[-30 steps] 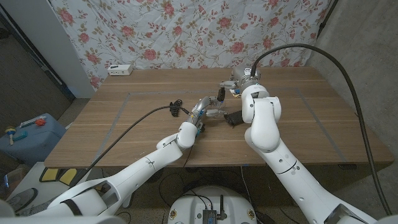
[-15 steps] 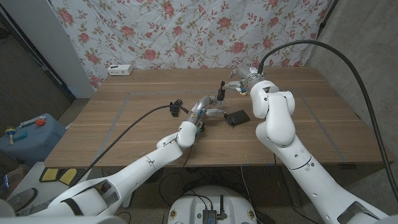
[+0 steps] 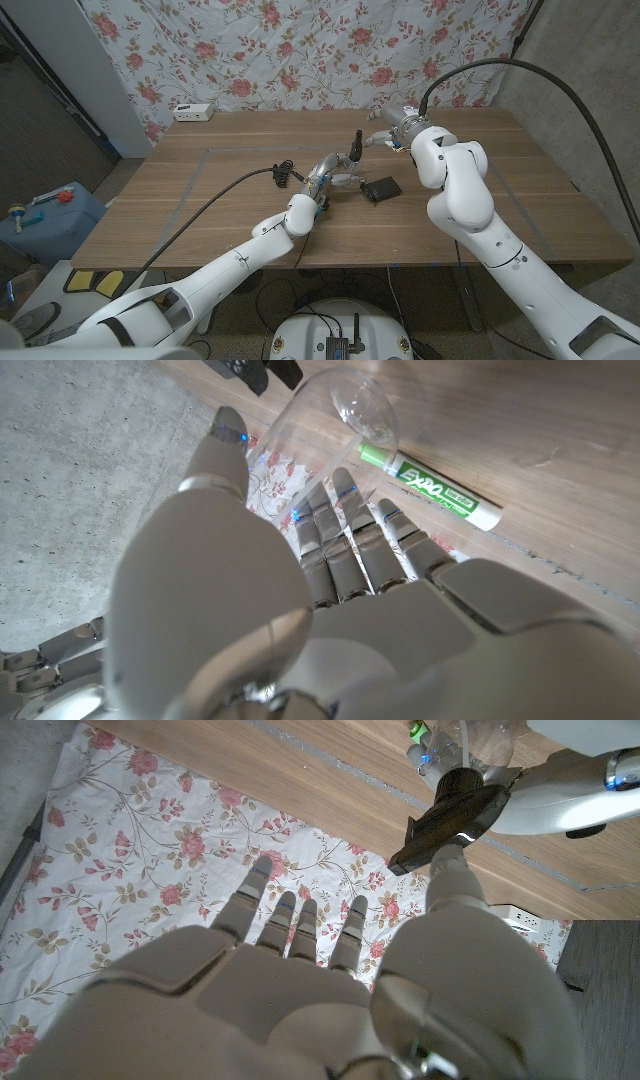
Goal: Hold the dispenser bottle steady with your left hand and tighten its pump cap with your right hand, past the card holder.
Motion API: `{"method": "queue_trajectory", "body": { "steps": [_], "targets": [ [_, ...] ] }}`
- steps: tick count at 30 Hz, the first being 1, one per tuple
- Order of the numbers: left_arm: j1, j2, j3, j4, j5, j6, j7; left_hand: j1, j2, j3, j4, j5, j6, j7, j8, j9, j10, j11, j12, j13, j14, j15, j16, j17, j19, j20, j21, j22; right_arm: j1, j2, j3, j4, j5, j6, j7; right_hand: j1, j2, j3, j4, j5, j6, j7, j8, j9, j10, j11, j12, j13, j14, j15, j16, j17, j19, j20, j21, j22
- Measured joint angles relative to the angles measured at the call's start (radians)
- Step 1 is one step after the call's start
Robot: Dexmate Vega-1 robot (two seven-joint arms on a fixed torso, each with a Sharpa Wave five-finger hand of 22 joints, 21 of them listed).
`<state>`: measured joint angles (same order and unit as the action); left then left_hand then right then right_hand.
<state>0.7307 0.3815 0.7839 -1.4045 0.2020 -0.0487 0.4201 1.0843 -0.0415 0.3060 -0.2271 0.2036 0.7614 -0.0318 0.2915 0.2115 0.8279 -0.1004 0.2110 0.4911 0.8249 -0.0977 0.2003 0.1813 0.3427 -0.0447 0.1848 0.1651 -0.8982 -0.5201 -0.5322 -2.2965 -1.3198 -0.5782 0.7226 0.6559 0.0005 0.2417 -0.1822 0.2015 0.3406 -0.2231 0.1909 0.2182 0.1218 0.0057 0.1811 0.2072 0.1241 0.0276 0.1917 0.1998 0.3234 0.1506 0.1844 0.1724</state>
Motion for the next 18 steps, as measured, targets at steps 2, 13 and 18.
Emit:
{"method": "queue_trajectory", "body": {
  "steps": [2,13,18],
  "targets": [
    [-0.001,0.0,0.0,0.0,0.0,0.0,-0.001,0.0,0.0,0.0,0.0,0.0,0.0,0.0,0.0,0.0,0.0,0.0,0.0,0.0,0.0,0.0,0.0,0.0,0.0,0.0,0.0,0.0,0.002,-0.012,0.0,-0.001,0.009,0.003,-0.007,0.02,-0.002,0.007,0.001,0.006,-0.005,0.002,0.0,0.0,-0.025,0.003,-0.004,0.0,-0.005,-0.004,0.0,0.0,-0.006,0.006,0.0,-0.002],
    [-0.004,0.001,0.002,0.0,0.001,0.001,-0.008,0.0,0.0,0.004,-0.004,0.0,0.0,0.0,0.0,0.0,0.0,0.0,-0.001,0.0,0.0,0.0,0.0,0.0,0.0,0.0,0.0,0.0,0.022,-0.096,0.001,-0.003,0.115,0.046,-0.084,0.125,-0.007,0.041,0.003,0.045,-0.02,0.002,0.013,0.0,-0.12,-0.002,-0.004,0.0,-0.082,0.029,-0.007,0.0,-0.039,0.022,0.0,-0.005],
    [-0.006,0.001,0.003,-0.001,0.001,0.002,-0.01,0.0,0.0,0.004,-0.004,0.0,0.0,0.0,-0.001,0.0,0.0,0.0,-0.001,0.0,0.0,0.0,0.0,0.003,0.0,0.0,0.0,0.0,0.033,-0.126,0.001,0.002,0.175,0.071,-0.12,0.168,-0.015,0.051,0.004,0.058,-0.019,0.002,0.016,0.0,-0.164,0.004,-0.004,0.0,-0.103,0.043,-0.007,0.0,-0.046,0.04,0.0,-0.005]
  ]
}}
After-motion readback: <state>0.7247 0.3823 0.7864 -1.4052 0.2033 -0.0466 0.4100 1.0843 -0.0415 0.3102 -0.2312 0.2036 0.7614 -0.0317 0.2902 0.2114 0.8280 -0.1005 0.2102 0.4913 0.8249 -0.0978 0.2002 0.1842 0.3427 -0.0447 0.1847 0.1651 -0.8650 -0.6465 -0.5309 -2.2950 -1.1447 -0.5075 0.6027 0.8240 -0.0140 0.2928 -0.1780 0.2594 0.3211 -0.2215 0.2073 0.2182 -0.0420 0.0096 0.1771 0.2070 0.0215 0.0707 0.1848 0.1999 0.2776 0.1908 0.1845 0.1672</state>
